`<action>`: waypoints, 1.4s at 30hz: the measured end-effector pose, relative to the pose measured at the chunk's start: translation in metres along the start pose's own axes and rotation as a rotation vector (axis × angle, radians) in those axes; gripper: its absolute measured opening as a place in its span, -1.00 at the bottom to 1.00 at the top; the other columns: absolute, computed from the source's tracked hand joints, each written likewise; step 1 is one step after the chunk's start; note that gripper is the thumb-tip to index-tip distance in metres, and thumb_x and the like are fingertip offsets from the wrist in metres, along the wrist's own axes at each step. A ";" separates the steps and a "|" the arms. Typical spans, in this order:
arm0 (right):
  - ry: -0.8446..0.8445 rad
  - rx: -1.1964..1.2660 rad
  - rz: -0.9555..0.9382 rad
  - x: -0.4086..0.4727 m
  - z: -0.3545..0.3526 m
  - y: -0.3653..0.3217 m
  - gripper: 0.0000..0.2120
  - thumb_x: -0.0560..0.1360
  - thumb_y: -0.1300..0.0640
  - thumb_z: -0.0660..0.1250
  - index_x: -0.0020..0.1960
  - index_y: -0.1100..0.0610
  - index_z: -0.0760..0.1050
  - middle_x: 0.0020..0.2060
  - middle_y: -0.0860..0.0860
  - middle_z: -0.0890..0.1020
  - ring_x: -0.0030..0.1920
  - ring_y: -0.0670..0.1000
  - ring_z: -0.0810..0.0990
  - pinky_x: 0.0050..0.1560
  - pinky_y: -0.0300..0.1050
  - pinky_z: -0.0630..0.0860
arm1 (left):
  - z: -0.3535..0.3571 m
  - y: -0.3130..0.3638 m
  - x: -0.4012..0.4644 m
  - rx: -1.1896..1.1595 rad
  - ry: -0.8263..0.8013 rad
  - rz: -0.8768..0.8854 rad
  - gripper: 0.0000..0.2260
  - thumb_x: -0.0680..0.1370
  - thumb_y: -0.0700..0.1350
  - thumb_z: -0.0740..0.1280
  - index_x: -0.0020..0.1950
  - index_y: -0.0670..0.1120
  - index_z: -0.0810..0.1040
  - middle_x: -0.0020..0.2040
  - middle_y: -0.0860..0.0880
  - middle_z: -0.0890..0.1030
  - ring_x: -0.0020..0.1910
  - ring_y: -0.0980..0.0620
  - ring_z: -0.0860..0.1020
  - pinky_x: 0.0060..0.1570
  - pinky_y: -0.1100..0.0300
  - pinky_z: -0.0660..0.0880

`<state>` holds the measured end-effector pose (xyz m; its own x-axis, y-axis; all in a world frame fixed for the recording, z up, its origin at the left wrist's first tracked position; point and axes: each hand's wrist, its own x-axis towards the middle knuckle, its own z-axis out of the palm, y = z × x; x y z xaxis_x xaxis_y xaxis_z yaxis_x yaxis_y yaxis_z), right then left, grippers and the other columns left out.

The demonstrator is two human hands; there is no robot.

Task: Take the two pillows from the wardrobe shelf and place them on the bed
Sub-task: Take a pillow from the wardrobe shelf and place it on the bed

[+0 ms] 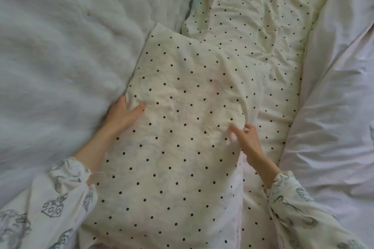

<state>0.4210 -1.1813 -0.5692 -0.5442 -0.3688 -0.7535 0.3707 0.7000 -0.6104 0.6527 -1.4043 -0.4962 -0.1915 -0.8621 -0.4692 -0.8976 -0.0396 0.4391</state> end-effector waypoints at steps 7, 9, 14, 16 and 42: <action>-0.026 0.136 -0.084 0.044 -0.002 -0.047 -0.21 0.44 -0.16 0.33 0.50 0.14 0.06 0.46 0.10 0.25 0.39 0.15 0.31 0.34 0.18 0.33 | 0.011 0.040 0.054 -0.032 -0.005 0.009 -0.34 0.50 0.18 0.25 0.48 -0.12 0.17 0.48 -0.10 0.29 0.44 -0.09 0.27 0.41 0.08 0.20; -0.043 0.279 -0.022 0.047 0.000 -0.055 -0.25 0.43 -0.13 0.37 0.47 0.13 0.13 0.37 0.05 0.38 0.31 0.11 0.40 0.29 0.13 0.40 | 0.017 0.041 0.061 -0.129 -0.041 0.012 -0.30 0.44 0.18 0.34 0.45 -0.13 0.21 0.44 -0.11 0.34 0.41 -0.09 0.32 0.40 0.00 0.26; 0.154 0.221 -0.189 0.038 0.012 -0.061 -0.27 0.35 -0.04 0.42 0.42 0.11 0.19 0.20 -0.06 0.45 0.16 0.01 0.47 0.10 -0.02 0.47 | 0.029 0.047 0.058 -0.302 0.131 0.060 -0.32 0.36 0.15 0.38 0.37 -0.11 0.28 0.33 -0.10 0.43 0.29 -0.10 0.42 0.29 -0.09 0.37; 0.186 0.235 -0.224 0.037 0.008 -0.061 -0.27 0.35 0.01 0.41 0.43 0.08 0.18 0.18 -0.04 0.48 0.13 0.01 0.50 0.09 -0.01 0.50 | 0.033 0.046 0.060 -0.318 0.146 0.090 -0.31 0.34 0.16 0.36 0.38 -0.12 0.28 0.32 -0.11 0.43 0.29 -0.10 0.42 0.29 -0.09 0.38; 0.047 0.040 -0.100 -0.055 0.019 0.065 -0.33 0.41 -0.11 0.38 0.38 0.11 0.19 0.35 0.06 0.39 0.34 0.10 0.38 0.31 0.11 0.36 | 0.061 -0.086 -0.089 0.372 0.072 0.003 -0.21 0.42 0.37 0.17 0.50 0.18 -0.17 0.55 -0.09 -0.11 0.51 -0.16 -0.05 0.40 -0.24 0.01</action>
<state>0.4895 -1.1274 -0.5722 -0.6146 -0.4061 -0.6763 0.3419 0.6354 -0.6923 0.7224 -1.2931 -0.5390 -0.1779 -0.8956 -0.4077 -0.9824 0.1378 0.1259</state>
